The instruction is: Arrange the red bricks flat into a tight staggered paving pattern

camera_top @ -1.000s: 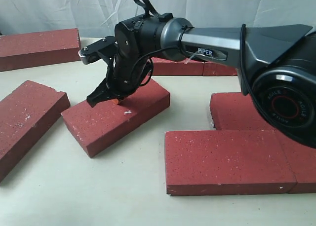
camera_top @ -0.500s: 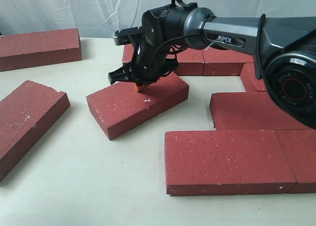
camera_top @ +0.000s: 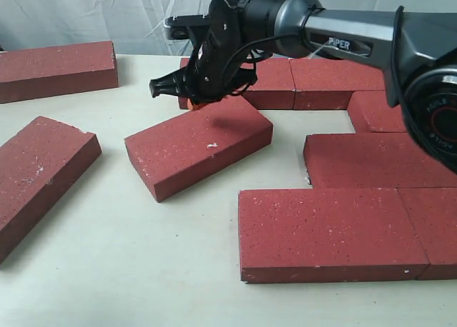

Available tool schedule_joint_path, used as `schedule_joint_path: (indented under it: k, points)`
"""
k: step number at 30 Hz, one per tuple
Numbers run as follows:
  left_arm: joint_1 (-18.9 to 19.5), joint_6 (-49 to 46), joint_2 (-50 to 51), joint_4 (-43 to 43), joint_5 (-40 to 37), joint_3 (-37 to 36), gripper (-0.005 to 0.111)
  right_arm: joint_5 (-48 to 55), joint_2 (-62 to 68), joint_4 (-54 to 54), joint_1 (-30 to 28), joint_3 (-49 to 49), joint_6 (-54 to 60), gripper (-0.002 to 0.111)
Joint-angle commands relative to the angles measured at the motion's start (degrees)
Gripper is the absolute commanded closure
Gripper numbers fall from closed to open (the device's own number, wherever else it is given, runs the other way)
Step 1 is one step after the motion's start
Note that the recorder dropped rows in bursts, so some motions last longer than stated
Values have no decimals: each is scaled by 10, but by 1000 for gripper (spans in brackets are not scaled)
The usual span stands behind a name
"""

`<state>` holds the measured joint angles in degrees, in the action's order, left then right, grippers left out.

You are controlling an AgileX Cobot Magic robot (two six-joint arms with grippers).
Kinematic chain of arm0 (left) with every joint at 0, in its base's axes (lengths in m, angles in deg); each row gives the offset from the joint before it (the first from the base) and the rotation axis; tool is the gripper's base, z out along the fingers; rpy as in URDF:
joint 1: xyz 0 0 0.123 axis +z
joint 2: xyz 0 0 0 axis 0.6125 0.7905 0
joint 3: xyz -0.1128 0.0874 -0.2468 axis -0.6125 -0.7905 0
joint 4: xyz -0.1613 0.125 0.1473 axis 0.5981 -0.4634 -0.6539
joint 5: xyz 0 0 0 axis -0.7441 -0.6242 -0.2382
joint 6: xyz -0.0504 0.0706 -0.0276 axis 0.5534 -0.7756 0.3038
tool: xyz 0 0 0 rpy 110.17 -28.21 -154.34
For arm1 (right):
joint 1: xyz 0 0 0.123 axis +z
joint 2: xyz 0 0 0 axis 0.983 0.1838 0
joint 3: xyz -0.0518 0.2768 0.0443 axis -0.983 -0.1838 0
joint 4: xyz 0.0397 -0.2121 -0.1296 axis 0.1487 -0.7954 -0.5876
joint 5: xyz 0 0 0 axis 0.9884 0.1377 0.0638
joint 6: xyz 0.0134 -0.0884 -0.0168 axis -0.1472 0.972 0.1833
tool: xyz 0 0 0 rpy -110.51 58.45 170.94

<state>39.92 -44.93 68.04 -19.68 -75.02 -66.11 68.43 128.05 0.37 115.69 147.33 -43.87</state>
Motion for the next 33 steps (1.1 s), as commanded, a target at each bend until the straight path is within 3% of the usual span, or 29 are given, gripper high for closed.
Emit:
schedule_joint_path:
  k: [1,18,33]
  points:
    - [-1,2,-3,-2,8,-3,107,29,-29,-3,11,2,42,109]
    - [-1,2,-3,-2,8,-3,107,182,-33,0,78,2,132,109]
    - [-1,2,-3,-2,8,-3,107,270,-33,57,91,2,132,109]
